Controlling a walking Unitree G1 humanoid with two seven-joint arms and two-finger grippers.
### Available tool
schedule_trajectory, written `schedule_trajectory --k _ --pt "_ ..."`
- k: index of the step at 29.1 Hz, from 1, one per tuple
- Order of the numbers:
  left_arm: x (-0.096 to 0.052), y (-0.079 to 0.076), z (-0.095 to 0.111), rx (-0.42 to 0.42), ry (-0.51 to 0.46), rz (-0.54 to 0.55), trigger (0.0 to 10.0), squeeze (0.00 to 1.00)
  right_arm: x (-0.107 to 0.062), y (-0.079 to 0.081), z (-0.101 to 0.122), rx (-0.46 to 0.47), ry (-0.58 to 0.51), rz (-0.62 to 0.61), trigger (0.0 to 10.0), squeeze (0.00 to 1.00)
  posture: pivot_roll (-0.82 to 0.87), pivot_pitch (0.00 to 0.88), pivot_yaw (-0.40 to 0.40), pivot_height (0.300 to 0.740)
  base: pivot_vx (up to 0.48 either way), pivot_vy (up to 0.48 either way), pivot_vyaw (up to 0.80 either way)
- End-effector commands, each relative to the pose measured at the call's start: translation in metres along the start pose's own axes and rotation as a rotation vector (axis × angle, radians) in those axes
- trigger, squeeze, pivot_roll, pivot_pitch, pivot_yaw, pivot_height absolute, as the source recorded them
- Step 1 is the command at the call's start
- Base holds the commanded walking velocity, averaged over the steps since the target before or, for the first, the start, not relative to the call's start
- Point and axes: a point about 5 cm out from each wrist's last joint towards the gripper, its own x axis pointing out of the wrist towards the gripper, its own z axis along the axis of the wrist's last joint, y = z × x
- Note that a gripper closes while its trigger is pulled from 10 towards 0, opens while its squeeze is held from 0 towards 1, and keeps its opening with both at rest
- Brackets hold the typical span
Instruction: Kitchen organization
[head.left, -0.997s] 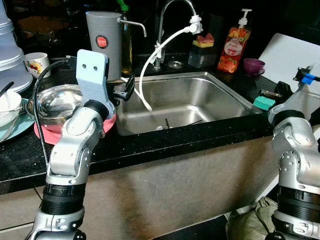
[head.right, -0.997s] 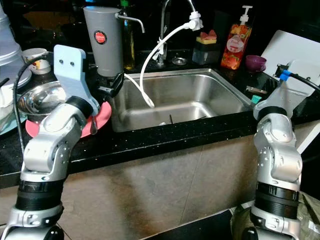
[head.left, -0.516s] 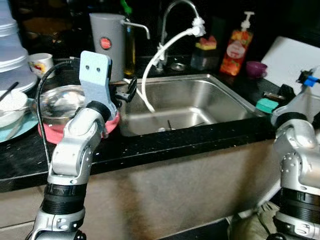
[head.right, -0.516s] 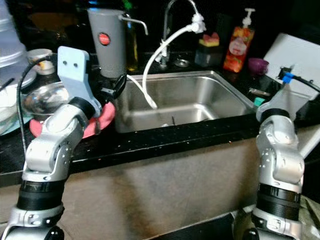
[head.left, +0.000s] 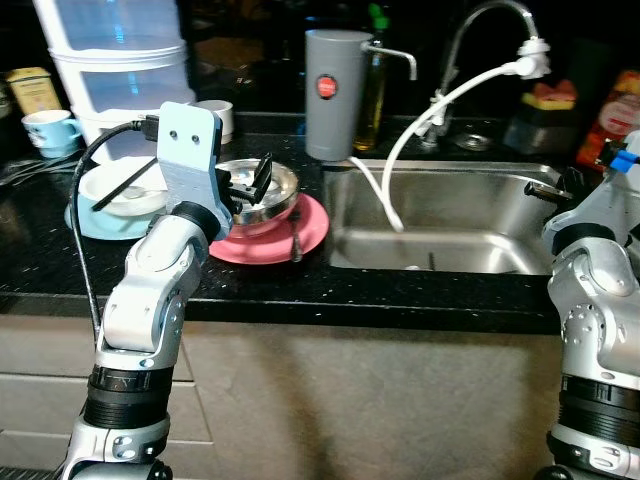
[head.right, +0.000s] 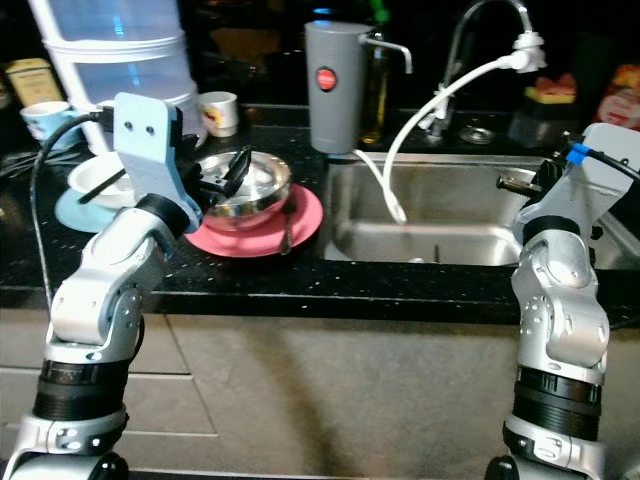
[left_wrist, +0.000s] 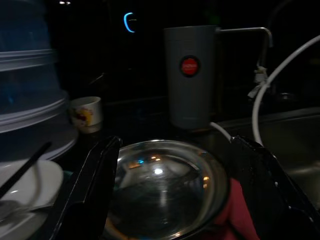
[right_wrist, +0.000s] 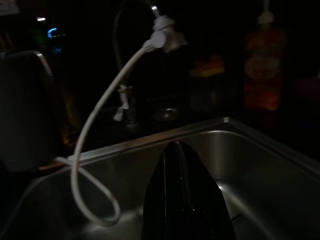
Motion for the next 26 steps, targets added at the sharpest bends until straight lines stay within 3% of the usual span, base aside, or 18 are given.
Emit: schedule_trajectory --k 1,12,21,26 --pt "0.0 -0.0009 -0.0026 0.001 0.005 -0.004 10.0 0.0 -0.0006 -0.0027 -0.0014 0.011 0.007 -0.008 10.0 0.0 0.04 0.156 -0.045 0.74 0.0 0.0 0.8" --pt "-0.0004 -0.0006 -0.0035 0.001 0.008 -0.003 10.0 0.0 -0.0007 -0.0042 -0.0017 0.012 0.007 -0.019 10.0 0.0 0.04 0.156 -0.045 0.74 0.0 0.0 0.8" --pt "0.0 -0.0009 -0.0042 0.006 0.014 -0.004 10.0 0.0 -0.0005 -0.0068 -0.0028 0.038 0.021 -0.035 10.0 0.0 0.03 0.158 -0.045 0.74 0.0 0.0 0.0" --pt "-0.0001 -0.0011 -0.0049 0.006 0.019 -0.005 10.0 0.0 -0.0004 -0.0077 -0.0039 0.067 0.029 -0.043 10.0 0.0 0.03 0.158 -0.045 0.74 0.0 0.0 -0.8"
